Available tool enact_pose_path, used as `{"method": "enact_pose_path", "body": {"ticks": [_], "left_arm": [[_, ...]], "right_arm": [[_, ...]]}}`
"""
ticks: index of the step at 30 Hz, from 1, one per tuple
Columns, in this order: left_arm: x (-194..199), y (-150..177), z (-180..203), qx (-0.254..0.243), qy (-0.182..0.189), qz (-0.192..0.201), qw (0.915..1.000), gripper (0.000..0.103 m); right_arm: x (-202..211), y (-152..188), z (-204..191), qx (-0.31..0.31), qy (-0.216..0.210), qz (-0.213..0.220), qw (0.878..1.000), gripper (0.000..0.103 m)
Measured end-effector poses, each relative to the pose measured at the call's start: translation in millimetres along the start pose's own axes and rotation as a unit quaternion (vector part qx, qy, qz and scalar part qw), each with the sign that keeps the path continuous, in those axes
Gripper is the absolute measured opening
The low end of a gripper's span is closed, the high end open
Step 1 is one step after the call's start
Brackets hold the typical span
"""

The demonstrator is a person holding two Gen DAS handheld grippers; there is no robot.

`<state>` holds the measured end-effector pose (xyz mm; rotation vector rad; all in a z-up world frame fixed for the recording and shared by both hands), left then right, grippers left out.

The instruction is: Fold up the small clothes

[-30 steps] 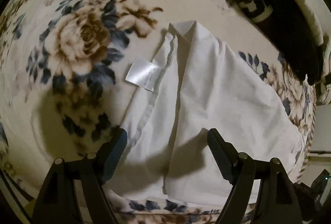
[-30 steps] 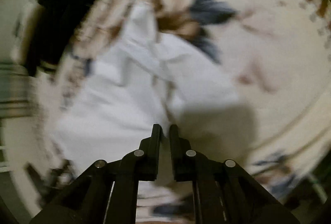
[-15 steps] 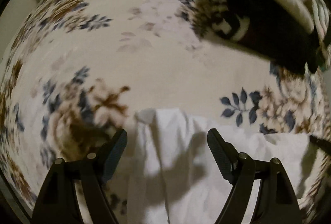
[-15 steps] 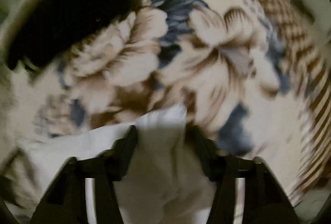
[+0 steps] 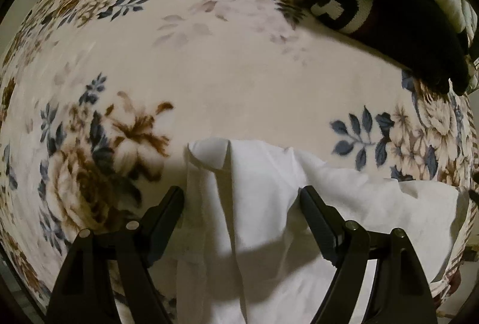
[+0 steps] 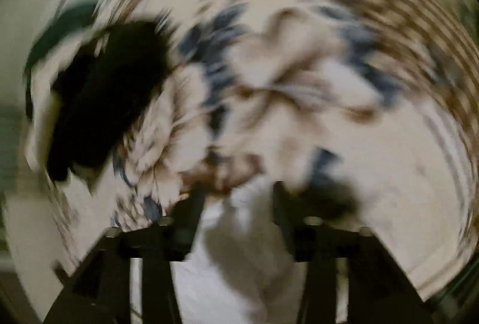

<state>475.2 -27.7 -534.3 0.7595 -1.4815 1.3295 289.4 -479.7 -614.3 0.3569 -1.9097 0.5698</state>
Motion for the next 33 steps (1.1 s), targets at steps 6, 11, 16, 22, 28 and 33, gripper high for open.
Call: {"method": "enact_pose_path", "body": {"ticks": [6, 11, 16, 22, 28, 33], "left_arm": [[-4, -10, 7, -0.01, 0.0, -0.001, 1.0, 0.079], [-11, -8, 6, -0.011, 0.007, -0.003, 0.9999, 0.079], [-15, -5, 2, -0.004, 0.015, -0.005, 0.9999, 0.079], [-3, -10, -12, 0.018, 0.02, 0.0, 0.9996, 0.079], [30, -14, -44, 0.069, 0.008, 0.034, 0.997, 0.079], [41, 1, -71, 0.11, -0.013, 0.034, 0.9932, 0.079]], "right_arm": [[-35, 7, -27, 0.142, 0.096, -0.026, 0.985, 0.005], [15, -7, 26, -0.084, -0.007, 0.002, 0.996, 0.004], [6, 11, 94, -0.359, -0.091, -0.028, 0.928, 0.004], [21, -3, 90, -0.268, -0.02, 0.012, 0.963, 0.034], [18, 22, 28, -0.123, -0.119, -0.062, 0.983, 0.051], [-11, 29, 27, -0.05, 0.048, -0.058, 0.996, 0.051]]}}
Point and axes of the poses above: each gripper's, at about its wrist camera, not at the fingertips, and x roughly against the way its jaws point, z to its right, y to its underside, the point moved 2 cm from there along -x, roughly the way its jaws point, and after that the axes turned 13 degrees about z, right-handed, at the moved point
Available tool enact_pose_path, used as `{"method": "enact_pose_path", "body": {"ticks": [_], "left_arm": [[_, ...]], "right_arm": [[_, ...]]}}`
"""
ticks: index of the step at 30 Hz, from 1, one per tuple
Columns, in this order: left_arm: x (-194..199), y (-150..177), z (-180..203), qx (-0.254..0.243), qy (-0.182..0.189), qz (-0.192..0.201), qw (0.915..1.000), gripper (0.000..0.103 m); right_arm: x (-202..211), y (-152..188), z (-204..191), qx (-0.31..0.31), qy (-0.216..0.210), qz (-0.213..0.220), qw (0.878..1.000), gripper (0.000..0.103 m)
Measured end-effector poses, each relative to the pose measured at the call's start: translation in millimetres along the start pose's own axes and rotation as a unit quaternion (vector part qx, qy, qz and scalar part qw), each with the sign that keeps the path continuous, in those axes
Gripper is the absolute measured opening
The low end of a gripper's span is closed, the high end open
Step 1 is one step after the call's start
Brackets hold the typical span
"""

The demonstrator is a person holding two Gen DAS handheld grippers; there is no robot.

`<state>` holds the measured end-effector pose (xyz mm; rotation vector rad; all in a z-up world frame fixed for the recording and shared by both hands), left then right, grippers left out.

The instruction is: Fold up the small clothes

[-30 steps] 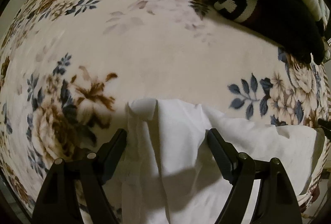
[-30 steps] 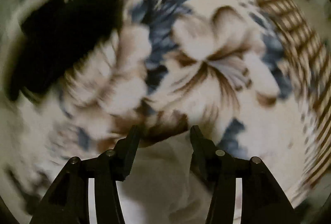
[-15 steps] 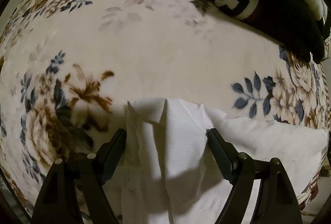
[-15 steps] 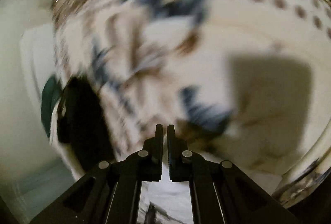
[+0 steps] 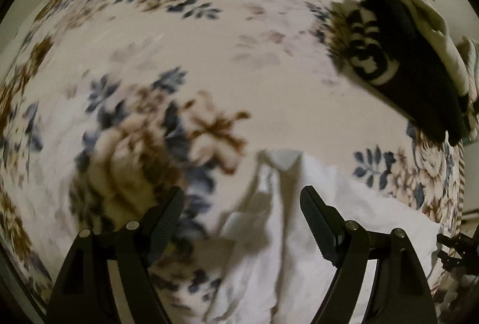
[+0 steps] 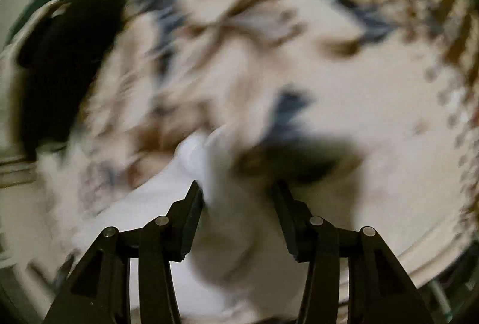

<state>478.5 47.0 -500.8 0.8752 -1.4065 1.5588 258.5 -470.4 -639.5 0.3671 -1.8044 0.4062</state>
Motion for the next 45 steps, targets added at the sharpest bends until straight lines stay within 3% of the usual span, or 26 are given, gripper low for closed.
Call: {"method": "enact_pose_path", "body": {"ticks": [3, 5, 9, 12, 15, 16, 17, 18, 19, 23, 26, 29, 32, 34, 35, 36, 37, 39, 42, 45], "left_arm": [[2, 21, -11, 0.019, 0.004, -0.023, 0.9996, 0.079], [2, 42, -14, 0.023, 0.017, -0.048, 0.9984, 0.079], [1, 86, -16, 0.027, 0.029, -0.097, 0.9945, 0.079], [1, 110, -17, 0.044, 0.033, -0.11, 0.9924, 0.079], [4, 118, -11, 0.039, 0.034, -0.09, 0.9946, 0.077], [6, 118, -10, 0.039, 0.038, -0.082, 0.9952, 0.07], [10, 118, -7, 0.032, 0.038, -0.067, 0.9965, 0.06], [15, 119, -5, 0.024, 0.04, -0.057, 0.9973, 0.033], [18, 118, -3, 0.017, 0.043, -0.05, 0.9977, 0.013], [28, 118, -4, 0.005, 0.039, -0.039, 0.9985, 0.007], [24, 120, -16, 0.015, 0.027, -0.052, 0.9982, 0.007], [27, 117, -32, 0.025, 0.025, -0.06, 0.9976, 0.011], [40, 110, -27, 0.025, 0.019, -0.071, 0.997, 0.011], [49, 101, -12, 0.017, 0.019, -0.067, 0.9974, 0.019], [56, 98, -5, 0.008, 0.015, -0.061, 0.998, 0.025], [64, 94, 6, -0.007, 0.01, -0.05, 0.9987, 0.046], [70, 91, 17, -0.022, 0.008, -0.04, 0.9989, 0.075], [79, 85, 44, -0.049, 0.02, -0.018, 0.9984, 0.093], [77, 86, 88, -0.067, 0.063, -0.014, 0.9956, 0.093], [63, 92, 123, -0.072, 0.1, -0.029, 0.9919, 0.093]], "right_arm": [[19, 3, 8, -0.064, -0.041, 0.004, 0.997, 0.051], [44, 12, 10, -0.054, -0.055, 0.019, 0.997, 0.051], [74, 47, 32, -0.039, -0.039, 0.022, 0.998, 0.054], [67, 81, 73, -0.055, -0.03, -0.009, 0.998, 0.054], [39, 103, 97, -0.1, -0.06, -0.027, 0.993, 0.054], [31, 111, 101, -0.116, -0.069, -0.03, 0.99, 0.054], [27, 117, 105, -0.13, -0.08, -0.025, 0.988, 0.039], [28, 121, 106, -0.137, -0.09, -0.015, 0.986, 0.01], [29, 123, 104, -0.134, -0.094, -0.012, 0.986, 0.009], [57, 123, 99, -0.088, -0.064, 0.034, 0.994, 0.008], [61, 120, 112, -0.105, -0.05, 0.029, 0.993, 0.008], [48, 124, 120, -0.116, -0.054, -0.005, 0.992, 0.009], [44, 122, 114, -0.113, -0.086, -0.016, 0.99, 0.013], [50, 120, 114, -0.109, -0.105, -0.012, 0.988, 0.033], [54, 117, 112, -0.103, -0.108, 0.001, 0.989, 0.055], [59, 114, 111, -0.095, -0.112, 0.015, 0.989, 0.06], [63, 112, 110, -0.085, -0.119, 0.027, 0.989, 0.061], [65, 105, 107, -0.071, -0.128, 0.034, 0.989, 0.074], [57, 90, 98, -0.061, -0.163, 0.05, 0.984, 0.091], [34, 72, 85, -0.044, -0.195, 0.062, 0.978, 0.092]]}}
Point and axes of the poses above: each gripper's, at about its wrist camera, not at the fingertips, and x roughly against the way its jaws point, z to its right, y to its underside, the point moved 2 cm from there along -x, roughly the way its jaws point, and after that the axes turned 13 degrees about z, right-handed, at the moved point
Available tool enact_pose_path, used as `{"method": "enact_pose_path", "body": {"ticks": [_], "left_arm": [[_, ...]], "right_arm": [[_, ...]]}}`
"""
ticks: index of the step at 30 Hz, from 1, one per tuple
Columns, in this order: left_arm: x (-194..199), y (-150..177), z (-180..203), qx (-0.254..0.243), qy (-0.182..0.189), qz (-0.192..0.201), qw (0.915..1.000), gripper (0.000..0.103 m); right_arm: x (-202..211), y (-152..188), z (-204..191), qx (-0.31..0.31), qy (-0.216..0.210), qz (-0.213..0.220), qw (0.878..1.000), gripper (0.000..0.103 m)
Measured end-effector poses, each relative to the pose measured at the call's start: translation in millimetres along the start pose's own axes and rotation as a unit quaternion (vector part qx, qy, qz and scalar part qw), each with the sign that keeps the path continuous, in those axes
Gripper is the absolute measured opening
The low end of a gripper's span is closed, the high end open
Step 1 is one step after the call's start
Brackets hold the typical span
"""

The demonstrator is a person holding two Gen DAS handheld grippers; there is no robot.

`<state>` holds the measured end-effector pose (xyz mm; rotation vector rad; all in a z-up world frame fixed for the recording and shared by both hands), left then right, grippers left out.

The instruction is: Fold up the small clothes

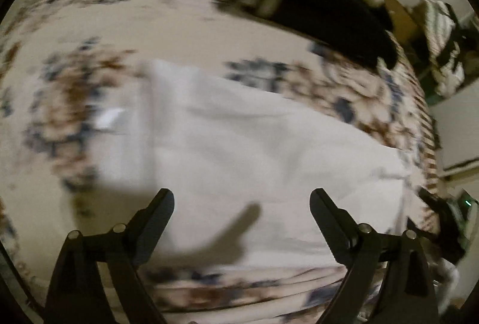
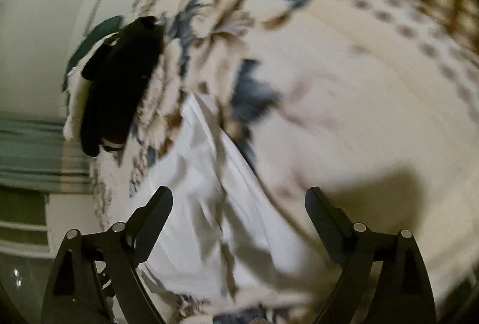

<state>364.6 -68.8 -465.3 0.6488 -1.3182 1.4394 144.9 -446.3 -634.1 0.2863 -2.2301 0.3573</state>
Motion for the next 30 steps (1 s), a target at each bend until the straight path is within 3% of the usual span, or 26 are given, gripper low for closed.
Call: {"method": "enact_pose_path", "body": {"ticks": [3, 7, 8, 10, 11, 12, 17, 21, 26, 30], "left_arm": [[-25, 6, 24, -0.019, 0.005, -0.015, 0.9997, 0.093], [-56, 22, 27, -0.051, -0.029, -0.04, 0.9975, 0.093], [-58, 24, 26, -0.053, -0.031, -0.042, 0.9972, 0.093], [-57, 25, 24, -0.056, -0.029, -0.039, 0.9972, 0.093], [-56, 25, 23, -0.059, -0.029, -0.039, 0.9971, 0.093], [-55, 26, 22, -0.061, -0.031, -0.04, 0.9969, 0.093], [-47, 28, 7, -0.039, -0.034, -0.048, 0.9975, 0.093], [-21, 27, -23, 0.001, -0.037, -0.04, 0.9985, 0.093], [29, 35, -84, 0.06, -0.063, -0.016, 0.9961, 0.093], [71, 50, -150, 0.113, -0.104, -0.006, 0.9881, 0.093]], "right_arm": [[-32, -5, -7, 0.01, -0.022, -0.024, 0.999, 0.094], [-45, -1, -25, 0.011, -0.08, -0.058, 0.995, 0.093], [-49, 2, -29, 0.02, -0.075, -0.065, 0.995, 0.089], [-54, 9, -33, 0.03, -0.066, -0.079, 0.994, 0.057], [-58, 13, -37, 0.034, -0.053, -0.094, 0.994, 0.022], [-59, 16, -39, 0.036, -0.047, -0.099, 0.993, 0.017], [-42, 22, -61, 0.021, -0.023, -0.077, 0.997, 0.013], [-20, 32, -101, 0.043, 0.005, -0.058, 0.997, 0.013], [-10, 67, -174, 0.079, 0.036, -0.058, 0.995, 0.013], [-31, 110, -237, 0.099, 0.039, -0.074, 0.992, 0.013]]}}
Point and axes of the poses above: each gripper's, at about its wrist camera, not at the fingertips, and x roughly against the way its jaws point, z to its right, y to its underside, the point moved 2 cm from there along -x, roughly the way its jaws point, and after that the axes turned 13 degrees about z, right-handed, at the moved point
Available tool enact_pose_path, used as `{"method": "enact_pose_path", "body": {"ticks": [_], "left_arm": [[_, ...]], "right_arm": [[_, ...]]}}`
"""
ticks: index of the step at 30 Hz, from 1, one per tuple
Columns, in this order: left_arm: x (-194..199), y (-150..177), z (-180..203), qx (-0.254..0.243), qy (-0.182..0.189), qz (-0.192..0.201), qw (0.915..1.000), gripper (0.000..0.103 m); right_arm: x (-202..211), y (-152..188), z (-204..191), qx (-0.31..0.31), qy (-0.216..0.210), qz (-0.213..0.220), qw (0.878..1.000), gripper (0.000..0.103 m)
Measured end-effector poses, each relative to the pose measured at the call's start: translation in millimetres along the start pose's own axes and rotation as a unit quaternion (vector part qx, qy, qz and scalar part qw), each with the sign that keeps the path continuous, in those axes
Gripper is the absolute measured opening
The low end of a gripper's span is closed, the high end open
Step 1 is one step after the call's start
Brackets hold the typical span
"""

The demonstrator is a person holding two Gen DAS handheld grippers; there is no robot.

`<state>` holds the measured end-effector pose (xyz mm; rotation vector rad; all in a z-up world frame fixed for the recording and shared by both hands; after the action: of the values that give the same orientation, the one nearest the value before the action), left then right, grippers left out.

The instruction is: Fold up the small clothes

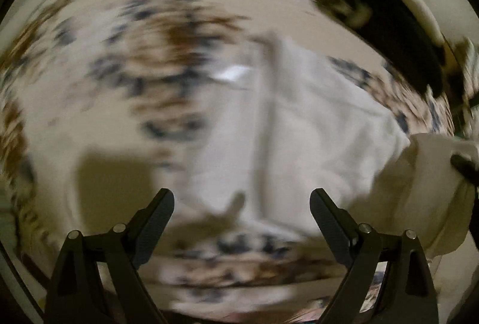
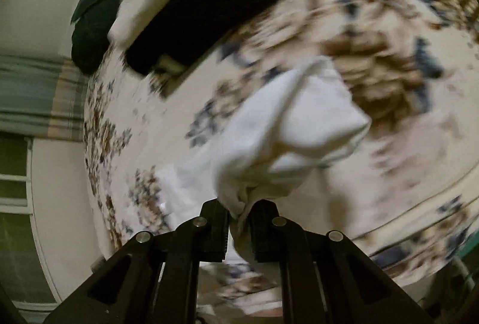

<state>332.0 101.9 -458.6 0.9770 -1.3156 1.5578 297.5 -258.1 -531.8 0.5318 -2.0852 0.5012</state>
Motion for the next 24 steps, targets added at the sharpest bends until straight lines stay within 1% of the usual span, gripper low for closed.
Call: {"method": "enact_pose_path", "body": {"ticks": [1, 2, 5, 6, 7, 8, 9, 10, 11, 12, 14, 15, 18, 20, 24], "left_arm": [[6, 1, -21, 0.015, -0.011, 0.001, 0.9998, 0.093], [9, 2, -29, 0.025, -0.017, 0.003, 0.9995, 0.093], [19, 5, -79, 0.066, -0.044, 0.008, 0.9968, 0.093], [17, 6, -86, 0.078, -0.049, 0.009, 0.9957, 0.093], [18, 8, -98, 0.091, -0.052, 0.008, 0.9944, 0.093], [19, 9, -110, 0.104, -0.054, 0.006, 0.9931, 0.093], [18, 9, -115, 0.113, -0.054, 0.006, 0.9922, 0.093], [20, 9, -122, 0.125, -0.051, 0.008, 0.9909, 0.093], [19, 9, -120, 0.131, -0.048, 0.011, 0.9901, 0.093], [21, 8, -122, 0.137, -0.043, 0.016, 0.9895, 0.093], [22, 6, -119, 0.146, -0.03, 0.025, 0.9885, 0.093], [22, 5, -116, 0.15, -0.021, 0.028, 0.988, 0.093], [11, 1, -97, 0.161, 0.005, 0.023, 0.9867, 0.093], [0, -4, -82, 0.171, 0.024, 0.025, 0.9847, 0.093], [-21, -18, -53, 0.163, 0.031, 0.028, 0.9858, 0.093]], "right_arm": [[-10, 8, -18, 0.002, 0.0, -0.007, 1.0, 0.013], [-23, 16, -35, 0.002, 0.001, -0.015, 1.0, 0.013], [-63, 41, -80, 0.009, 0.005, -0.035, 0.999, 0.013], [-76, 49, -94, 0.014, 0.002, -0.044, 0.999, 0.013], [-91, 59, -106, 0.017, -0.003, -0.06, 0.998, 0.016], [-109, 72, -121, 0.024, -0.013, -0.093, 0.995, 0.021], [-124, 84, -133, 0.035, -0.02, -0.136, 0.99, 0.031], [-137, 97, -144, 0.038, -0.039, -0.184, 0.981, 0.036], [-139, 108, -153, 0.038, -0.073, -0.217, 0.973, 0.047], [-134, 110, -157, 0.049, -0.082, -0.22, 0.971, 0.051], [-113, 102, -157, 0.079, -0.09, -0.202, 0.972, 0.055], [-105, 95, -152, 0.089, -0.079, -0.192, 0.974, 0.056], [-82, 60, -126, 0.128, -0.021, -0.153, 0.98, 0.057], [-78, 34, -112, 0.168, 0.025, -0.134, 0.976, 0.057], [-91, 5, -85, 0.197, 0.061, -0.136, 0.969, 0.057]]}}
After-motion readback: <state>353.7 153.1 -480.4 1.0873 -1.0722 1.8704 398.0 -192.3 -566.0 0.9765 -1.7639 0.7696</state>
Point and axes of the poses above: each gripper's, at about its wrist camera, not at the fingertips, and x roughly against the way its jaws point, z to its right, y to its underside, the point moved 2 cm from there along -x, roughly the way its jaws point, and after that the axes turned 13 degrees about z, right-handed, at the moved point
